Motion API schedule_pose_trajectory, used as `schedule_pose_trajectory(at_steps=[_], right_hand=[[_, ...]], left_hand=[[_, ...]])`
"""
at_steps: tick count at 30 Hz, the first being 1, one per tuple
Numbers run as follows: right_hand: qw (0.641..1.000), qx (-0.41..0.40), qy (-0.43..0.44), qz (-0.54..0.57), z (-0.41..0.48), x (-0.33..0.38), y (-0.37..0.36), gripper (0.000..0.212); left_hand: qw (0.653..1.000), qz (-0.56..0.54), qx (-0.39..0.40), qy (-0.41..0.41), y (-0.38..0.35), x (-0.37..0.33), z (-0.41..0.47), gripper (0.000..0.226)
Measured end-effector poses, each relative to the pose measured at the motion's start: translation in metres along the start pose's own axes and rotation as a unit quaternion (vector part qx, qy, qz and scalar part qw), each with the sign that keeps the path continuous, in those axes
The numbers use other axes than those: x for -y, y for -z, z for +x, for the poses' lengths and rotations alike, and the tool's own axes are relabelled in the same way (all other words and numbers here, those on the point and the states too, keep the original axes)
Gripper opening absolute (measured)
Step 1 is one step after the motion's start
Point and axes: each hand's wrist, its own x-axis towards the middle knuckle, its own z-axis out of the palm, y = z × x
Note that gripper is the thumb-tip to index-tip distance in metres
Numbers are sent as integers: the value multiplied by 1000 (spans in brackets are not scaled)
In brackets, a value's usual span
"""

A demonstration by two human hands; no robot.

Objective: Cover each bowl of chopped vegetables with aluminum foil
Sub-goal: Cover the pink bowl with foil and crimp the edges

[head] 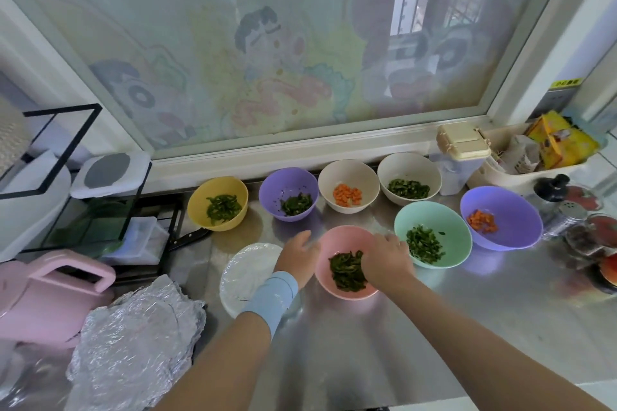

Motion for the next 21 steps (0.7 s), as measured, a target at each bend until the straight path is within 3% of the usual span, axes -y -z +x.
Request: schedule_pose_trajectory(at_steps=[3,7,12,15,18,21], right_hand=[[995,-24,95,5,-1,30,1,44],[979,60,193,10,-7,79,-8,42],[975,156,154,46,-7,120,-45,51],[975,172,128,50,-7,134,-59,42],[977,178,106,45,-4,144,-68,36],[979,171,93,57,0,158,-73,34]], left_hand=[[996,-66,-51,-16,20,5,-4,32],[994,-50,-93,16,56,31,-3,27],[984,60,-136,102,101,81,-1,40],[971,139,-88,174,119,107,3,41],[974,-24,-18,224,122,125,8,30],[957,-160,-9,241,128,137,14,22]])
